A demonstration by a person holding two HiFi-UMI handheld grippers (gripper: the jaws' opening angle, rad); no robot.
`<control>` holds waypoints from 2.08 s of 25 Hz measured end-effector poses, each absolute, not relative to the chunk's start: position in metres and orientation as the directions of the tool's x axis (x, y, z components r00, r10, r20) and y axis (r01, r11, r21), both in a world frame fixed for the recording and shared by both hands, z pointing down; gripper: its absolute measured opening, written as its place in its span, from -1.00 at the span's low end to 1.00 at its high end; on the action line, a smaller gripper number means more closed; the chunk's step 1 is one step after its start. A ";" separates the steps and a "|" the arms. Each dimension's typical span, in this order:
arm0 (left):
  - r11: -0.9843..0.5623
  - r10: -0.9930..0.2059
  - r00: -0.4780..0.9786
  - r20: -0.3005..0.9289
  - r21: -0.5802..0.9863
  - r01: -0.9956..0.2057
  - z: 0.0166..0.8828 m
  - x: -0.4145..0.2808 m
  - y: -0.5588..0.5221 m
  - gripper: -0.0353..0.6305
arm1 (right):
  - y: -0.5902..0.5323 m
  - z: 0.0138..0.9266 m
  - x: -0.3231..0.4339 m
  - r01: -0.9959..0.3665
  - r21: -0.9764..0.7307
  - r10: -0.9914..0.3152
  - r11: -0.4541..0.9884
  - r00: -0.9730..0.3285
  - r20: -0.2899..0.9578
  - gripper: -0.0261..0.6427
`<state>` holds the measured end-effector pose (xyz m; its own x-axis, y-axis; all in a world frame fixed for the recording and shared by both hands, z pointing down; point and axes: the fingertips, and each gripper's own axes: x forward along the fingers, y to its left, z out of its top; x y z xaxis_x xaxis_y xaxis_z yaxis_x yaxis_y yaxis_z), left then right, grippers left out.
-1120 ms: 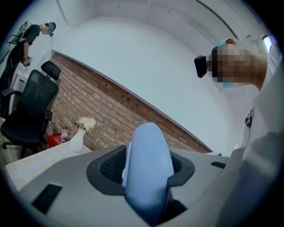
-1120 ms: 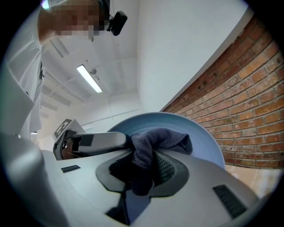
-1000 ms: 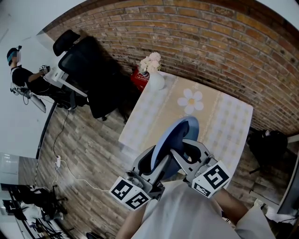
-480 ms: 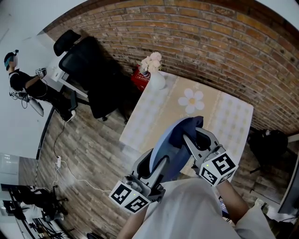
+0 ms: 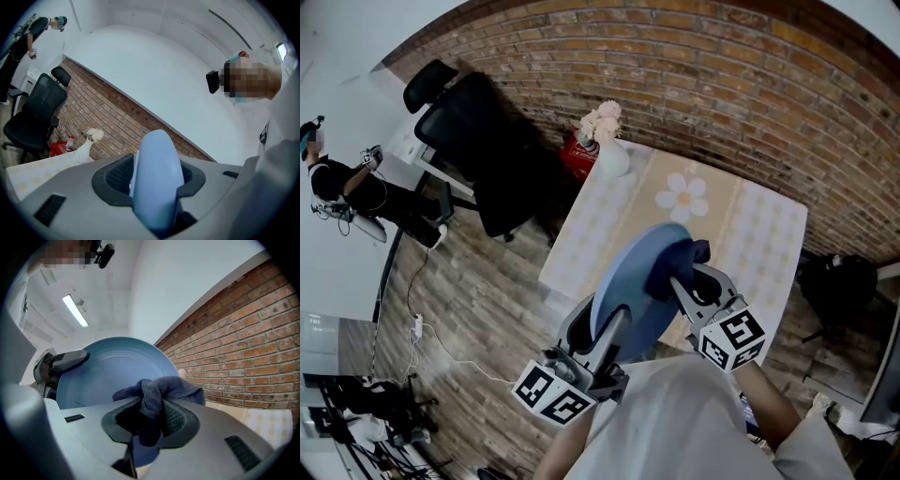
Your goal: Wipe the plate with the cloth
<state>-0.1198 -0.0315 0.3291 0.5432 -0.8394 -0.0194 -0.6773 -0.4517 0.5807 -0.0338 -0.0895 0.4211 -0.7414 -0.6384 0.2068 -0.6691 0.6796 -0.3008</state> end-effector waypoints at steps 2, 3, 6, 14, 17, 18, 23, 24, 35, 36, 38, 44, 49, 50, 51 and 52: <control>-0.451 -0.842 0.540 -0.024 0.580 -0.678 0.328 -0.121 -0.032 -0.33 | -0.085 0.425 -0.035 -0.666 -0.302 -0.631 0.682 -0.744 0.217 -0.61; -0.451 -0.843 0.538 -0.026 0.579 -0.679 0.327 -0.122 -0.033 -0.33 | -0.083 0.427 -0.036 -0.664 -0.303 -0.628 0.683 -0.747 0.221 -0.60; -0.449 -0.848 0.529 -0.032 0.574 -0.685 0.324 -0.124 -0.036 -0.33 | -0.075 0.433 -0.042 -0.654 -0.307 -0.612 0.691 -0.756 0.233 -0.60; -0.434 -0.862 0.506 -0.035 0.569 -0.699 0.323 -0.128 -0.040 -0.33 | -0.045 0.433 -0.064 -0.606 -0.269 -0.554 0.749 -0.795 0.249 -0.61; -0.431 -0.859 0.511 -0.019 0.564 -0.705 0.327 -0.124 -0.040 -0.33 | -0.035 0.423 -0.072 -0.589 -0.204 -0.545 0.782 -0.805 0.233 -0.60; -0.432 -0.857 0.514 -0.013 0.560 -0.707 0.328 -0.122 -0.040 -0.33 | -0.034 0.416 -0.075 -0.579 -0.182 -0.543 0.795 -0.812 0.213 -0.61; -0.442 -0.846 0.532 0.006 0.550 -0.709 0.332 -0.113 -0.040 -0.33 | -0.039 0.389 -0.079 -0.555 -0.122 -0.542 0.823 -0.831 0.126 -0.61; -0.444 -0.843 0.537 0.011 0.549 -0.708 0.333 -0.111 -0.040 -0.33 | -0.041 0.385 -0.077 -0.557 -0.122 -0.546 0.822 -0.830 0.113 -0.61; -0.396 -0.837 0.541 0.082 0.591 -0.703 0.358 -0.108 -0.036 -0.33 | -0.078 0.319 -0.039 -0.656 -0.081 -0.660 0.751 -0.750 -0.044 -0.61; -0.396 -0.837 0.541 0.085 0.590 -0.704 0.359 -0.109 -0.036 -0.33 | -0.078 0.314 -0.041 -0.650 -0.070 -0.653 0.757 -0.755 -0.057 -0.61; -0.399 -0.835 0.544 0.086 0.585 -0.705 0.358 -0.110 -0.037 -0.33 | -0.076 0.305 -0.048 -0.634 -0.058 -0.636 0.771 -0.767 -0.079 -0.61; -0.444 -0.811 0.582 0.062 0.583 -0.680 0.351 -0.100 -0.030 -0.33 | -0.075 0.298 -0.065 -0.626 -0.091 -0.633 0.774 -0.767 -0.107 -0.61; -0.455 -0.814 0.578 0.060 0.554 -0.697 0.346 -0.101 -0.028 -0.34 | -0.081 0.302 -0.061 -0.647 -0.098 -0.654 0.757 -0.751 -0.092 -0.60; -0.457 -0.814 0.577 0.062 0.546 -0.702 0.345 -0.101 -0.028 -0.34 | -0.081 0.307 -0.060 -0.645 -0.086 -0.651 0.759 -0.756 -0.069 -0.60; -0.459 -0.815 0.576 0.062 0.538 -0.707 0.344 -0.101 -0.027 -0.34 | -0.082 0.312 -0.058 -0.645 -0.081 -0.650 0.759 -0.758 -0.051 -0.60; -0.462 -0.816 0.575 0.061 0.530 -0.711 0.343 -0.101 -0.027 -0.33 | -0.084 0.314 -0.055 -0.649 -0.087 -0.654 0.756 -0.755 -0.042 -0.60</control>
